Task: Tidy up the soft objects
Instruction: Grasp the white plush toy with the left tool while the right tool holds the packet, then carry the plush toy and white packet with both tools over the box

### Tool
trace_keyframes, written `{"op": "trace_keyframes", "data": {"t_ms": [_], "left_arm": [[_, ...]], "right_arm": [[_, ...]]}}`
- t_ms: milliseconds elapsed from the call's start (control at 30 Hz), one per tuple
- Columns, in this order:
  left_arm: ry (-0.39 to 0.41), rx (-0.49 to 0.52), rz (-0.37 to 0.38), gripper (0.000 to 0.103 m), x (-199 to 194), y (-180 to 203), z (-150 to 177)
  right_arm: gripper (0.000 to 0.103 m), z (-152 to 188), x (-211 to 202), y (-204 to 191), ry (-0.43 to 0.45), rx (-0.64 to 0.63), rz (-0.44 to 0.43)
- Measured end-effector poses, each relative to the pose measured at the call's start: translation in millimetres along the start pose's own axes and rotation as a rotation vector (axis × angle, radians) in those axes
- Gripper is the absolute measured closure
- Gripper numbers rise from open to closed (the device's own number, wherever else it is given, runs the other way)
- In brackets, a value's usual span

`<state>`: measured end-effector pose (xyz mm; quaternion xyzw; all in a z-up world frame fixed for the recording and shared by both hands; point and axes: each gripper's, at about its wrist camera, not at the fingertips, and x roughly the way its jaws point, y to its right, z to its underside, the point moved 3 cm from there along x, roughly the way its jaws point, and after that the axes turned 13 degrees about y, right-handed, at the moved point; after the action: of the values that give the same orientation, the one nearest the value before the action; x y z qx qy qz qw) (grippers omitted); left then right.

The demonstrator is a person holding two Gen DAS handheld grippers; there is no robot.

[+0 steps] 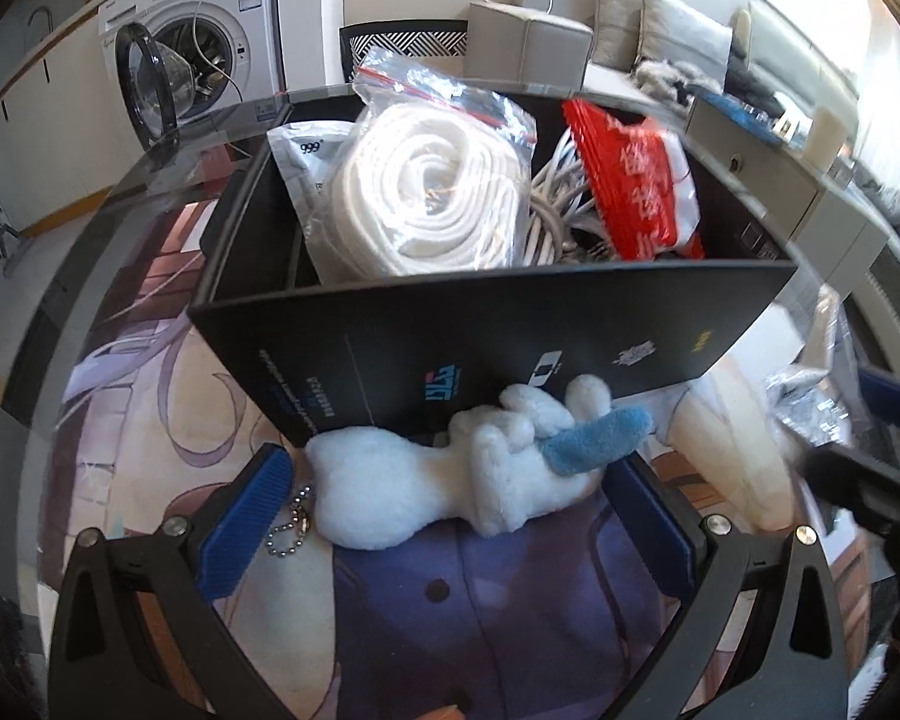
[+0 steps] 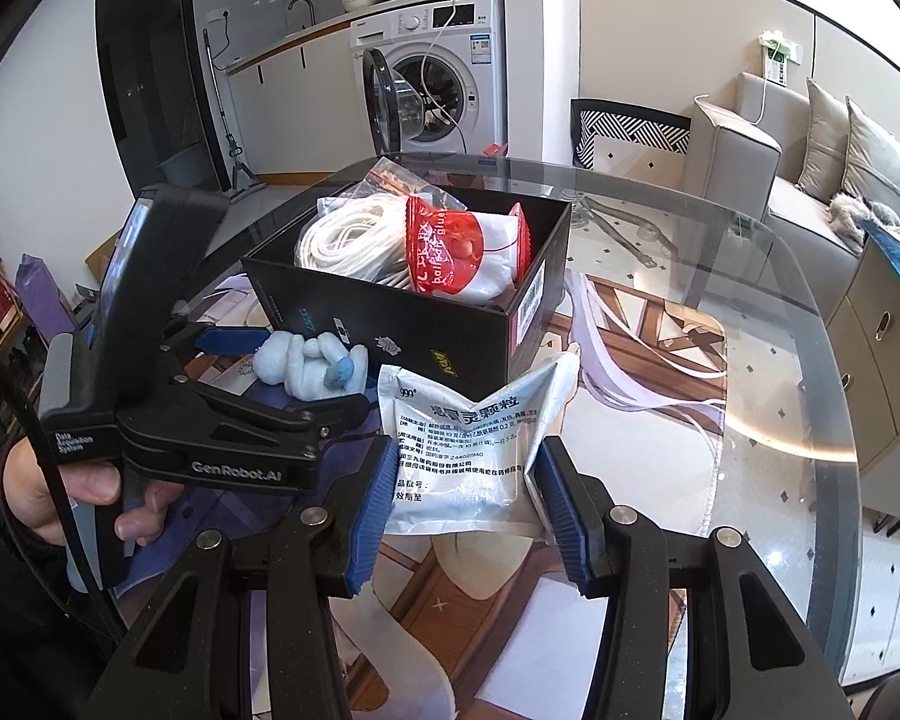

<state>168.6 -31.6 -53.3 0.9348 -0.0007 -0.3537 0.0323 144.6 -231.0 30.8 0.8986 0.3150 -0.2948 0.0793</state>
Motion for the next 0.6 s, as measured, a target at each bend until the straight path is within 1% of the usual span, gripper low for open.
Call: {"op": "trace_keyframes", "data": {"t_ms": [100, 167, 233, 267, 400, 600], "left_arm": [[-0.004, 0.012, -0.013, 0.000, 0.0, 1.6, 1.1], [0.002, 0.001, 0.001, 0.002, -1.7, 0.3, 1.5], [0.017, -0.010, 0.020, 0.006, -4.8, -1.2, 1.2], [0.026, -0.007, 0.027, 0.011, -7.0, -0.8, 1.2], [0.041, -0.011, 0.062, 0.011, -14.6, -4.1, 4.7], [0.090, -0.011, 0.082, 0.011, -34.8, -12.1, 6.9]], "right_arm": [[0.054, -0.2, 0.1, 0.8, 0.001, 0.000, 0.001], [0.054, -0.2, -0.4, 1.1, 0.003, 0.000, 0.002], [0.054, -0.6, -1.3, 1.7, 0.005, 0.001, 0.002], [0.054, -0.7, -1.9, 2.0, 0.006, 0.001, 0.002], [0.054, -2.1, -4.6, 3.4, 0.013, 0.004, 0.004], [0.054, -5.3, -10.2, 2.5, 0.035, 0.005, 0.001]]}}
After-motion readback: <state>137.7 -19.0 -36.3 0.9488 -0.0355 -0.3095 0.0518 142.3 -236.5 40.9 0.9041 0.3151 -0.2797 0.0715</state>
